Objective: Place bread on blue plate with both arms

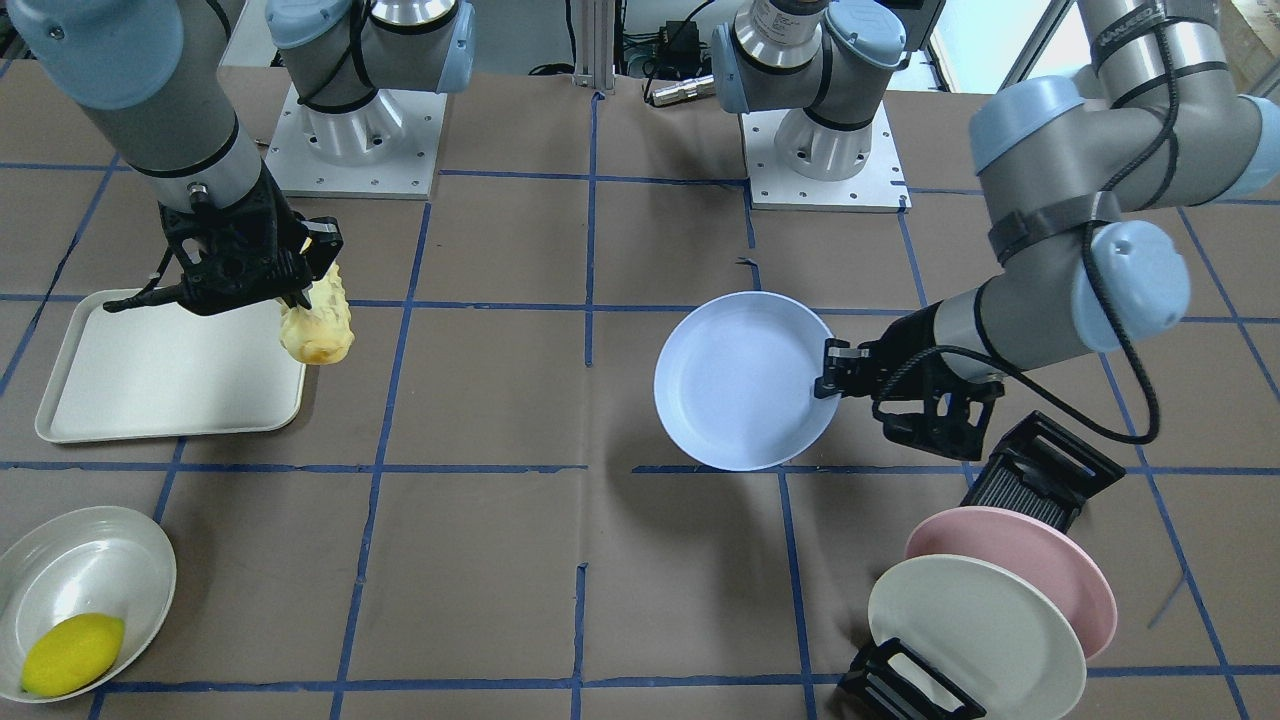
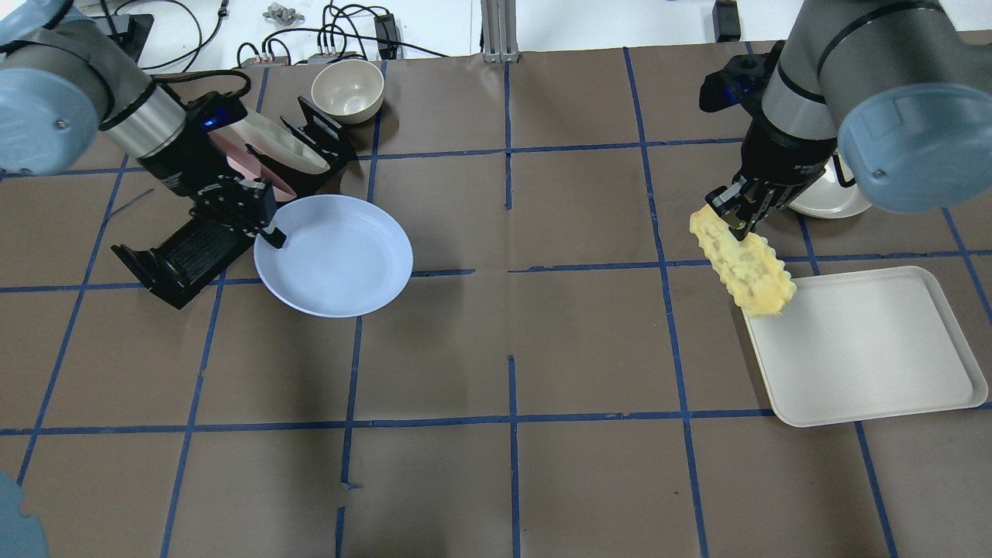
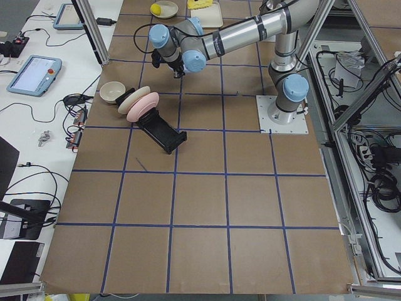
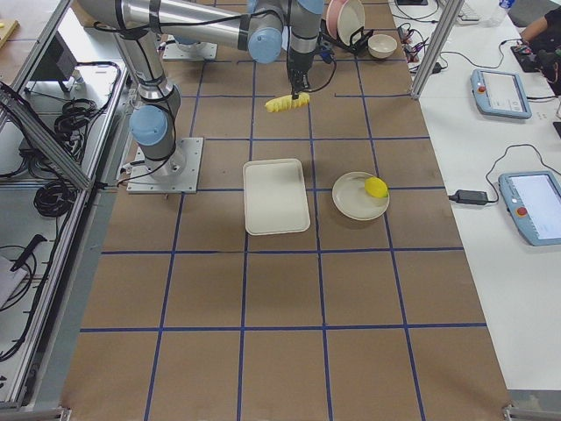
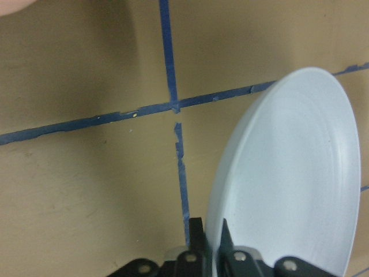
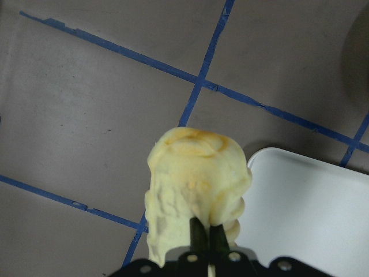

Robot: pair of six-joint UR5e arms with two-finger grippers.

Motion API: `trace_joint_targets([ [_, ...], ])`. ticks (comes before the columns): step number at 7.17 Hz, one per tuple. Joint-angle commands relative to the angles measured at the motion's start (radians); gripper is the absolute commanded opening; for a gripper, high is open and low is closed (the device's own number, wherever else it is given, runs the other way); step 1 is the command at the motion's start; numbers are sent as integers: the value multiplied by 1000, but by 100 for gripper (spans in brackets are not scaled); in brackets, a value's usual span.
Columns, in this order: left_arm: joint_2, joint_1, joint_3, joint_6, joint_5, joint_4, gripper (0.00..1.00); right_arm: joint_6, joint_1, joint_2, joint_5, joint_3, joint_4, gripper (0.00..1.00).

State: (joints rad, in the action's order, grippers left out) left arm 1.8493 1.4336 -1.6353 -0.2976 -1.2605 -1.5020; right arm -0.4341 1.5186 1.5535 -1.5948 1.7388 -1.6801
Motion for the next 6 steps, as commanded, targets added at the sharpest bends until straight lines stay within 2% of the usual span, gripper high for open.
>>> trace_joint_targets([
  [1, 68, 105, 0, 113, 48, 141, 9, 0, 0, -1, 4, 1, -1, 8],
  [4, 174, 204, -3, 309, 98, 325, 9, 0, 0, -7, 3, 2, -12, 9],
  [6, 186, 228, -11, 316, 96, 344, 9, -3, 0, -4, 6, 5, -10, 10],
])
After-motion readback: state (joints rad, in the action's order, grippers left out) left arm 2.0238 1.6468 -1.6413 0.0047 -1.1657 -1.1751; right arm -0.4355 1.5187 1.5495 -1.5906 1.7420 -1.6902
